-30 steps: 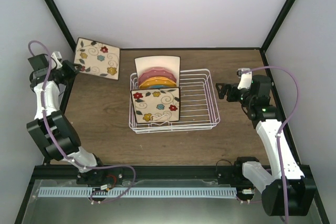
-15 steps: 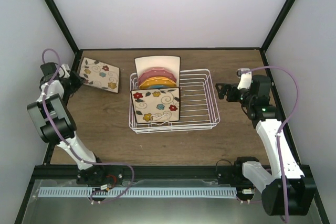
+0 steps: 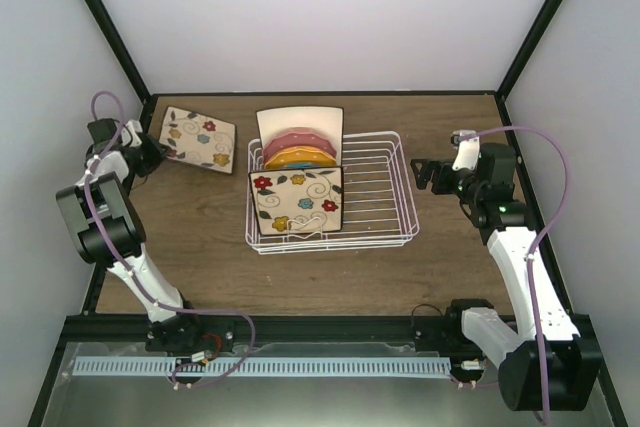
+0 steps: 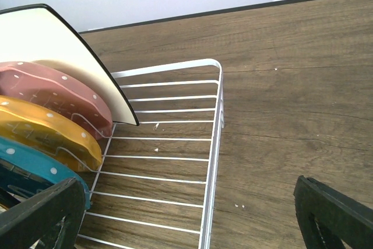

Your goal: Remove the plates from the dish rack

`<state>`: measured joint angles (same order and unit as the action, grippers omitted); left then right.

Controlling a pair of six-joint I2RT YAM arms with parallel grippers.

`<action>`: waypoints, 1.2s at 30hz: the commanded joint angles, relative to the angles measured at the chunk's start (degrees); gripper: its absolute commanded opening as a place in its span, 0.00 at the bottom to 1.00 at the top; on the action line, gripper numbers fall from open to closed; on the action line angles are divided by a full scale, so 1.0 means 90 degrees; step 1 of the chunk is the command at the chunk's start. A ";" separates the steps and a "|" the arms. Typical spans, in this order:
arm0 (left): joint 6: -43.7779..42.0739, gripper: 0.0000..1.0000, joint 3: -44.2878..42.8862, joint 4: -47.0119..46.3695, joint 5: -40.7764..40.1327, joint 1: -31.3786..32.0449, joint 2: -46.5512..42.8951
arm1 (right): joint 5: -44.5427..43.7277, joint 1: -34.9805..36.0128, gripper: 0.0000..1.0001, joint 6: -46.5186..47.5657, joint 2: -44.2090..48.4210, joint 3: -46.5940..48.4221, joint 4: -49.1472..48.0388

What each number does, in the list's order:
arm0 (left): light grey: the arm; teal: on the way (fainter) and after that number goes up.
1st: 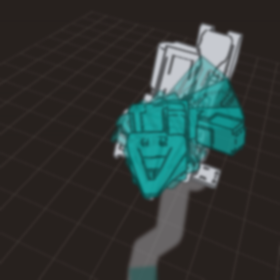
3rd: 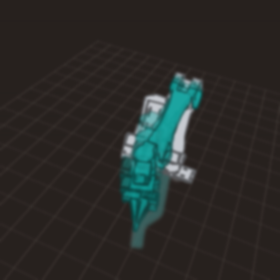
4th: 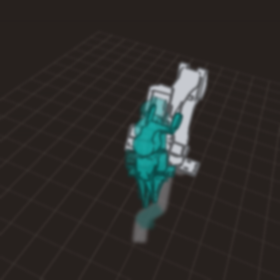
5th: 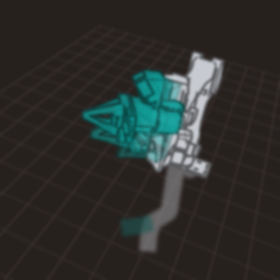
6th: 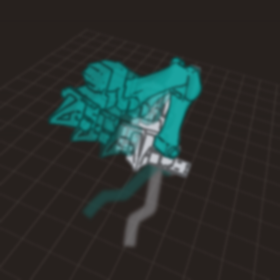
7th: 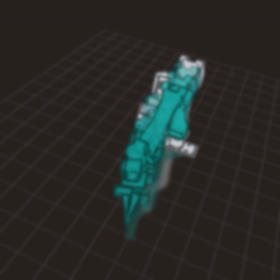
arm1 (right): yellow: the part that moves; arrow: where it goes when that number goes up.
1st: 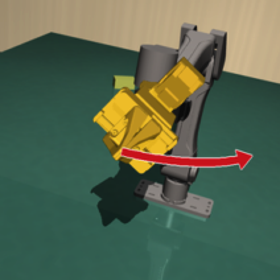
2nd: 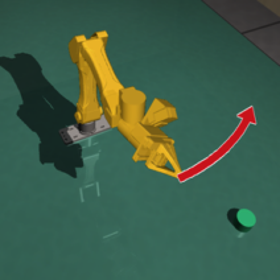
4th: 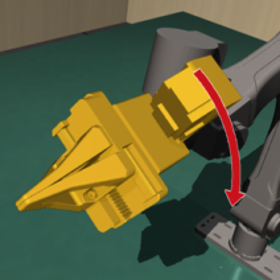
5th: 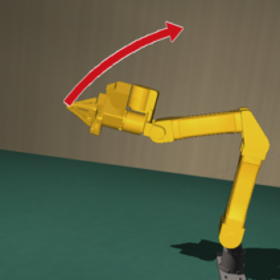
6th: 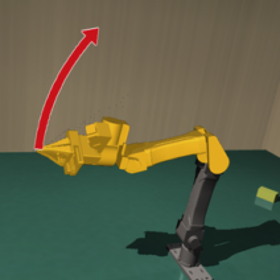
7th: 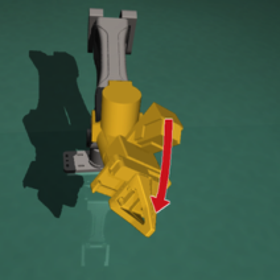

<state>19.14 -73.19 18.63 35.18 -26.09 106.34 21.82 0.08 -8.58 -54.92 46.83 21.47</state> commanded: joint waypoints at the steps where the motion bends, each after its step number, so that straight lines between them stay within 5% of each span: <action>1: -0.0157 0.14 0.0217 -0.0398 -0.0022 0.0013 -0.0018 | -0.0107 -0.0067 1.00 0.0052 0.0015 0.0138 0.0091; 14: -0.0300 0.25 0.0338 -0.0456 -0.0269 0.0007 0.0378 | -0.0231 -0.0067 1.00 0.0151 0.0028 0.0300 0.0383; 24: -0.0329 0.45 0.0324 -0.0566 -0.0470 0.0002 0.0734 | -0.0318 -0.0067 1.00 0.0184 0.0013 0.0460 0.0592; 29: -0.0359 0.66 0.0250 -0.0500 -0.0558 -0.0002 0.0797 | -0.0334 -0.0067 1.00 0.0149 0.0046 0.0427 0.0611; 33: -0.0378 0.99 0.0160 -0.0332 -0.0868 0.0006 0.0782 | -0.0331 -0.0067 1.00 0.0100 0.0104 0.0333 0.0568; 36: -0.0388 1.00 0.0141 -0.0239 -0.1138 -0.0002 0.0723 | -0.0322 -0.0067 1.00 0.0077 0.0125 0.0279 0.0547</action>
<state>16.34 -71.20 15.29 29.45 -25.96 113.38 19.27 0.08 -7.55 -54.85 48.31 26.26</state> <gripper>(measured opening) 0.993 0.997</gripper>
